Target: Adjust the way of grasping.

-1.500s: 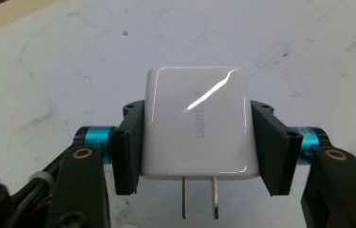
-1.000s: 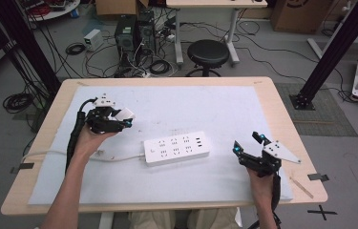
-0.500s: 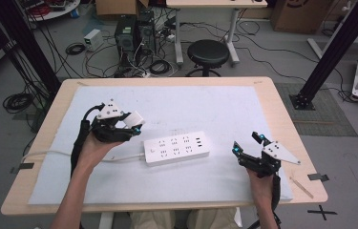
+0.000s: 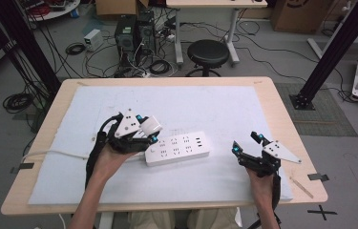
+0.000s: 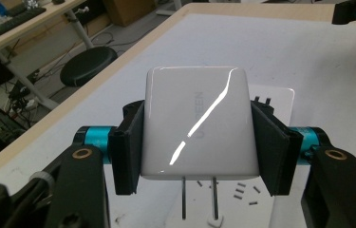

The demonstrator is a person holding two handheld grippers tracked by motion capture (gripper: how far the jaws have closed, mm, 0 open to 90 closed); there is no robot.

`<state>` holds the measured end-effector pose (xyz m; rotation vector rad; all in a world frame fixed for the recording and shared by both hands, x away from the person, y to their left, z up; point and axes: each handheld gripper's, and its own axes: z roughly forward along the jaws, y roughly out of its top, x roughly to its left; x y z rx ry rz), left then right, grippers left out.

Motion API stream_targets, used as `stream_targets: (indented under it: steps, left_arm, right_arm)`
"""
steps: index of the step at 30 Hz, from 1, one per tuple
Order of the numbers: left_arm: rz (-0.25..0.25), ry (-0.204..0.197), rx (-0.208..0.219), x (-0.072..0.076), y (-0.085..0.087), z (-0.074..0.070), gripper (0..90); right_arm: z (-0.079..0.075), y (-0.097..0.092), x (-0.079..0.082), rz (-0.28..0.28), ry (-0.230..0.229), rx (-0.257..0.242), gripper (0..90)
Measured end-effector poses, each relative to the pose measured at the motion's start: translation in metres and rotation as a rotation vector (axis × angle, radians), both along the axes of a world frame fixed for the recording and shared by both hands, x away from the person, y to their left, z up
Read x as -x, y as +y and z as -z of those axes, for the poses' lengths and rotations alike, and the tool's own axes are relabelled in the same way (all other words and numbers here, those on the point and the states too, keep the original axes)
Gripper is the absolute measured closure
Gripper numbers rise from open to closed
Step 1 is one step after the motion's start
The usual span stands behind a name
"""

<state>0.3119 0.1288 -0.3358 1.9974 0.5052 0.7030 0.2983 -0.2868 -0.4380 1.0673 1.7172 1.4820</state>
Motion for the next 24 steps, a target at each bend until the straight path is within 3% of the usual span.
stream_targets:
  steps: [3,5,6,9,10,13,15,16,17,19,20,21,24]
  left_arm:
    - [0.006,-0.054,-0.023,0.01,-0.01,0.003,42.4]
    - [0.008,-0.068,-0.035,0.012,-0.012,0.003,42.3]
    - [0.006,-0.094,-0.052,0.016,-0.017,0.006,42.3]
    - [0.004,-0.145,-0.084,0.021,-0.022,0.009,42.3]
    - [0.004,-0.145,-0.084,0.021,-0.022,0.009,42.3]
    - [-0.005,-0.221,-0.118,0.028,-0.027,0.013,42.4]
    - [-0.005,-0.221,-0.118,0.028,-0.027,0.013,42.3]
    - [-0.011,-0.292,-0.154,0.033,-0.031,0.016,42.3]
    - [-0.015,-0.315,-0.161,0.035,-0.032,0.017,42.3]
    - [-0.015,-0.315,-0.161,0.035,-0.032,0.017,42.3]
    - [-0.023,-0.361,-0.182,0.039,-0.033,0.018,42.3]
    - [-0.021,-0.398,-0.193,0.041,-0.034,0.02,42.4]
    - [-0.018,-0.439,-0.204,0.045,-0.037,0.021,42.4]
  right_arm:
    - [-0.002,0.001,0.0,-0.021,0.031,-0.039,19.1]
    - [-0.003,0.001,0.0,-0.029,0.036,-0.039,19.0]
    - [-0.004,0.002,-0.001,-0.04,0.043,-0.037,19.1]
    - [-0.015,0.008,-0.002,-0.124,0.075,-0.055,19.1]
    - [-0.015,0.008,-0.002,-0.124,0.075,-0.055,19.1]
    - [-0.032,0.015,-0.005,-0.217,0.078,-0.077,19.0]
    - [-0.037,0.017,-0.005,-0.227,0.076,-0.075,19.0]
    - [-0.037,0.017,-0.005,-0.227,0.076,-0.075,19.0]
    - [-0.049,0.023,-0.005,-0.251,0.048,-0.09,19.1]
    - [-0.052,0.024,-0.007,-0.266,0.059,-0.106,19.1]
    - [-0.052,0.024,-0.007,-0.266,0.059,-0.106,19.1]
    - [-0.057,0.025,-0.011,-0.301,0.076,-0.13,19.1]
    - [-0.065,0.028,-0.016,-0.396,0.119,-0.158,19.1]
